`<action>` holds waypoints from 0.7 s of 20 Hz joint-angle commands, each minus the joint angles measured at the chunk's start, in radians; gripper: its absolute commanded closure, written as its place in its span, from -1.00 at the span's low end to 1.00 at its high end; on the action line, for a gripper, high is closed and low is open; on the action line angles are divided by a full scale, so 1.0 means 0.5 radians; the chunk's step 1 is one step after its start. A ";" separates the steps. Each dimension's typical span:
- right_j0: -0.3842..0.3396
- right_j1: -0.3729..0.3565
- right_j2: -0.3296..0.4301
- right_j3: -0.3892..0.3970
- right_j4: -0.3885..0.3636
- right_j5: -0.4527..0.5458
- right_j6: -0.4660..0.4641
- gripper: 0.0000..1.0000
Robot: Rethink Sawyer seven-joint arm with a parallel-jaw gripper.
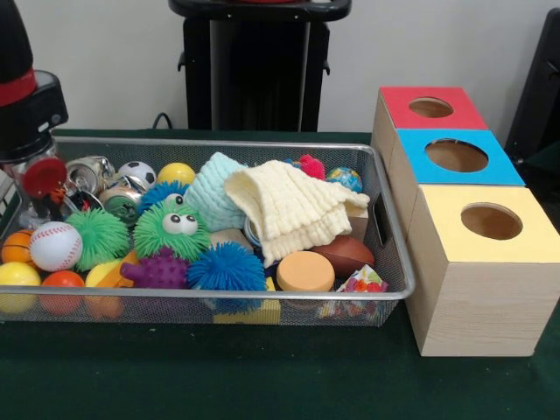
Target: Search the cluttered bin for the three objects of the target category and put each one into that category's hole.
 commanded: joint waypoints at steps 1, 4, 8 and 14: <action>-0.034 0.128 0.189 -0.038 -0.079 -0.122 -0.210 -1.00; -0.025 0.093 0.180 -0.009 -0.095 -0.104 -0.202 -1.00; -0.028 0.121 0.184 -0.050 -0.126 -0.030 -0.291 -1.00; -0.027 -0.012 0.135 0.004 -0.152 0.059 -0.330 -1.00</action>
